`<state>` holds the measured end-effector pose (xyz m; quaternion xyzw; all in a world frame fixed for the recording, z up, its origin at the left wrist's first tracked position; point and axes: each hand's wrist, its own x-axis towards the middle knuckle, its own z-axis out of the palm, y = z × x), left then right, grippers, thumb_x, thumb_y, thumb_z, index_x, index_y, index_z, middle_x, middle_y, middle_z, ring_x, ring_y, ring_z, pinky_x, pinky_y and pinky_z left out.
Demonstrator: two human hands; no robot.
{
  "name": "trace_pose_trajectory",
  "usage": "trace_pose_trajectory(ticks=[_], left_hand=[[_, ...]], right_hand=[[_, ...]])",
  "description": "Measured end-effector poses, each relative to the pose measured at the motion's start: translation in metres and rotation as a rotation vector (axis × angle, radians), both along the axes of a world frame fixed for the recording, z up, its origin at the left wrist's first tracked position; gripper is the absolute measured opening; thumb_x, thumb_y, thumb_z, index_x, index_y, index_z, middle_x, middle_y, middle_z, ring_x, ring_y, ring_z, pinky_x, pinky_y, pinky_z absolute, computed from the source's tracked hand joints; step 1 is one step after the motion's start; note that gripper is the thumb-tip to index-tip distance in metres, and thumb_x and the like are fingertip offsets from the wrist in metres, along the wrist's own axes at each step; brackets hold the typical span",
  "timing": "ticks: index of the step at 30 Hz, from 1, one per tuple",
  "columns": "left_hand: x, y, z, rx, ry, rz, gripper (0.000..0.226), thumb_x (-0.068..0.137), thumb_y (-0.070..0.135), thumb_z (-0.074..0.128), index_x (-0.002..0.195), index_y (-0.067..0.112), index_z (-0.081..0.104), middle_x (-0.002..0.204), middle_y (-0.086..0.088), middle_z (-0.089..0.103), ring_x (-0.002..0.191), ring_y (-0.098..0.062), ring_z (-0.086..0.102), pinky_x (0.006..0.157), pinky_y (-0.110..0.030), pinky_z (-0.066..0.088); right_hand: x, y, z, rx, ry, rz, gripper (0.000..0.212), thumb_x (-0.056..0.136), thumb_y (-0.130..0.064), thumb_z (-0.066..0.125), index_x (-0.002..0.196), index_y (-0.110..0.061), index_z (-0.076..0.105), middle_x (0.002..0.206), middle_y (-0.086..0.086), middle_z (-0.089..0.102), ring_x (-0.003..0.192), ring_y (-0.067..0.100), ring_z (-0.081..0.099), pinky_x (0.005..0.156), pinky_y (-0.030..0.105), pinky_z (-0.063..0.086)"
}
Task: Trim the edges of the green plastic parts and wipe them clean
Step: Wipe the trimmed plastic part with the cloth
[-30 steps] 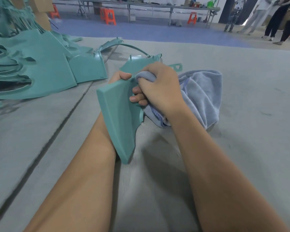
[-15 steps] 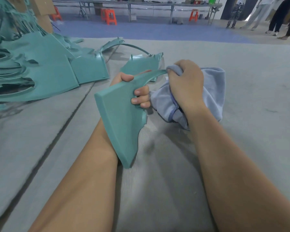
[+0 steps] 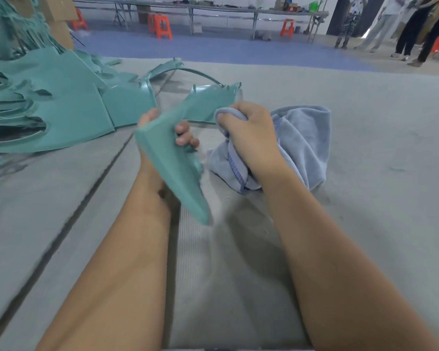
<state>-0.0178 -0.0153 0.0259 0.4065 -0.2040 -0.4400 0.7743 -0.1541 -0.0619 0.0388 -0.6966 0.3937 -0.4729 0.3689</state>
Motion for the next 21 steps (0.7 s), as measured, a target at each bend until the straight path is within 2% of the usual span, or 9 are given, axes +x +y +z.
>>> trace_pose_trajectory(ticks=[2,4,5,7,10,12,17,19,21], left_hand=[[-0.002,-0.003,0.000,-0.008,-0.062,0.049,0.048,0.103,0.042,0.019,0.100,0.013,0.058,0.068,0.002,0.064,0.056,-0.010,0.060,0.058,-0.021,0.051],[-0.007,-0.007,0.001,0.103,-0.304,0.195,0.051,0.104,0.042,0.019,0.128,0.014,0.055,0.119,-0.001,0.065,0.107,-0.013,0.061,0.095,-0.025,0.046],[-0.008,-0.008,0.001,0.155,-0.439,0.267,0.054,0.105,0.042,0.019,0.145,0.013,0.040,0.143,-0.001,0.049,0.129,-0.014,0.046,0.108,-0.021,0.029],[-0.011,-0.008,-0.001,0.194,-0.577,0.287,0.060,0.105,0.045,0.020,0.155,0.014,0.012,0.160,0.001,0.019,0.145,-0.012,0.021,0.109,-0.014,0.012],[-0.006,-0.011,-0.008,0.180,-0.611,0.266,0.063,0.103,0.049,0.023,0.156,0.018,0.006,0.160,0.001,0.019,0.145,-0.013,0.023,0.116,-0.026,0.021],[-0.004,-0.013,-0.009,0.220,-0.682,0.235,0.061,0.103,0.049,0.027,0.155,0.024,0.008,0.158,0.002,0.025,0.143,-0.014,0.028,0.108,-0.020,0.024],[-0.011,-0.014,-0.007,0.365,-0.869,0.282,0.077,0.093,0.042,0.055,0.155,0.025,0.012,0.149,-0.008,0.029,0.139,-0.024,0.026,0.116,-0.037,0.021],[-0.016,-0.012,-0.004,0.309,-0.568,0.240,0.077,0.089,0.034,0.065,0.151,0.018,0.022,0.143,-0.008,0.041,0.128,-0.019,0.044,0.107,-0.034,0.036],[-0.021,-0.011,0.001,0.121,-0.128,-0.006,0.041,0.094,0.025,0.062,0.128,0.008,0.048,0.107,-0.005,0.069,0.093,-0.014,0.068,0.082,-0.027,0.054]], right_hand=[[-0.005,-0.003,0.002,0.137,-0.157,0.102,0.030,0.082,-0.016,0.063,0.058,-0.005,0.048,0.057,0.000,0.046,0.058,0.015,0.040,0.058,0.028,0.036],[-0.007,-0.002,0.005,0.361,-0.358,0.291,0.044,0.084,-0.036,0.065,0.071,0.006,0.060,0.074,0.011,0.060,0.071,0.025,0.055,0.077,0.031,0.047],[-0.007,-0.002,0.004,0.431,-0.369,0.340,0.052,0.078,-0.051,0.065,0.080,0.001,0.069,0.086,0.015,0.068,0.084,0.031,0.064,0.091,0.038,0.049],[-0.008,-0.004,0.003,0.367,-0.250,0.367,0.057,0.066,-0.065,0.066,0.091,-0.014,0.074,0.095,0.010,0.074,0.099,0.028,0.067,0.102,0.050,0.047],[-0.009,-0.002,0.003,0.213,-0.109,0.394,0.053,0.067,-0.046,0.077,0.101,-0.006,0.070,0.100,0.016,0.073,0.098,0.032,0.070,0.095,0.055,0.052],[-0.009,-0.004,0.001,0.151,-0.094,0.313,0.036,0.071,-0.028,0.076,0.098,-0.005,0.071,0.097,0.015,0.074,0.096,0.033,0.070,0.089,0.055,0.054],[-0.013,-0.016,-0.007,0.281,-0.567,0.120,0.017,0.081,-0.015,0.069,0.096,-0.008,0.070,0.094,0.015,0.075,0.091,0.034,0.072,0.088,0.052,0.056],[-0.015,-0.022,-0.011,0.375,-0.731,0.099,0.020,0.087,-0.014,0.067,0.105,-0.006,0.066,0.097,0.015,0.075,0.092,0.032,0.072,0.088,0.050,0.057],[-0.014,-0.025,-0.015,0.447,-0.754,0.118,0.021,0.091,-0.013,0.064,0.110,-0.005,0.064,0.102,0.016,0.074,0.096,0.033,0.071,0.090,0.051,0.055]])
